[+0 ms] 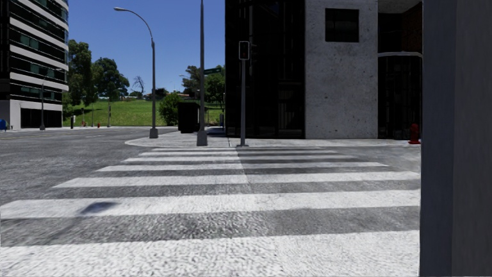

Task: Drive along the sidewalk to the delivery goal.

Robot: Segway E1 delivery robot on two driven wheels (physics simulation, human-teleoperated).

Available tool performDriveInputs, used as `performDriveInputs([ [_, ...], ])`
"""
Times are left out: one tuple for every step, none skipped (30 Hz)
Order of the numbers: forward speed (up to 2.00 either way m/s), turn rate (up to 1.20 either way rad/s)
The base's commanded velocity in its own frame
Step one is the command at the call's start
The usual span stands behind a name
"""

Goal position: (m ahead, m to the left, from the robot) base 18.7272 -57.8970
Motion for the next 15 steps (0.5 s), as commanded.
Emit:
performDriveInputs([
  [2.00,0.00],
  [2.00,0.00],
  [2.00,0.00],
  [2.00,0.00],
  [1.89,0.00],
  [1.67,0.00],
  [1.58,0.00],
  [1.49,0.00],
  [1.49,0.00],
  [1.39,0.00],
  [1.28,0.00],
  [1.18,0.00],
  [1.13,0.00],
  [1.12,0.00],
  [1.11,0.00],
])
